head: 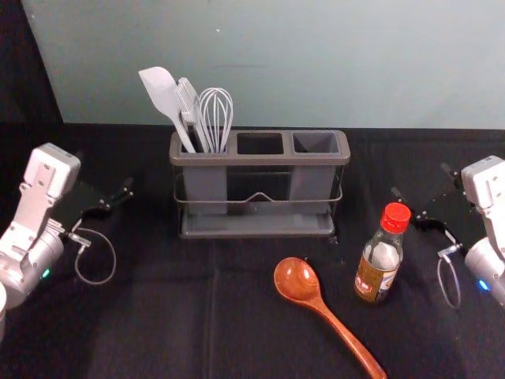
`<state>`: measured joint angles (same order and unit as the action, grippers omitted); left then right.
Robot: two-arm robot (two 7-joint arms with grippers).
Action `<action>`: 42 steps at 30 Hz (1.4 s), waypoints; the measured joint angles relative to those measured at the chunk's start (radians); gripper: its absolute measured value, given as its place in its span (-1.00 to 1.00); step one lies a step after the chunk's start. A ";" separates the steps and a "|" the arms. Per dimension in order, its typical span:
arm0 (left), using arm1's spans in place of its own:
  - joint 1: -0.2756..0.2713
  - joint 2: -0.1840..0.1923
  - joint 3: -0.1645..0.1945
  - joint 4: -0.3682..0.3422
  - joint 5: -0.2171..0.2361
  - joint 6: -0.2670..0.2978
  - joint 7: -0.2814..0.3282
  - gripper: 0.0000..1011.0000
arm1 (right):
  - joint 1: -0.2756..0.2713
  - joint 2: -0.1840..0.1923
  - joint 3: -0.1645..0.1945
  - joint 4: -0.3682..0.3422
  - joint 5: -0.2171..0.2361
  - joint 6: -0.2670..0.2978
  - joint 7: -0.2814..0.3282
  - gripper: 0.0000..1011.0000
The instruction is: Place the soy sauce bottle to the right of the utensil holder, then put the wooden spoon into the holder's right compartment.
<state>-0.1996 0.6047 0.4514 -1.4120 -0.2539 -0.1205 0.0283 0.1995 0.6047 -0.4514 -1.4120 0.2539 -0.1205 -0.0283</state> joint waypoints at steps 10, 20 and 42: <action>0.000 0.000 0.000 0.000 0.000 0.000 0.000 0.99 | 0.000 0.000 0.000 0.000 0.000 0.000 0.000 0.98; 0.000 0.000 0.000 0.000 0.000 0.000 0.000 0.99 | 0.000 0.000 0.000 0.000 0.000 0.000 0.000 0.98; 0.000 0.000 0.000 0.000 0.000 0.000 0.000 0.99 | -0.035 0.012 0.025 -0.028 0.002 -0.014 0.000 0.98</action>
<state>-0.1995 0.6047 0.4514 -1.4120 -0.2539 -0.1205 0.0283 0.1647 0.6171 -0.4266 -1.4398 0.2561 -0.1346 -0.0287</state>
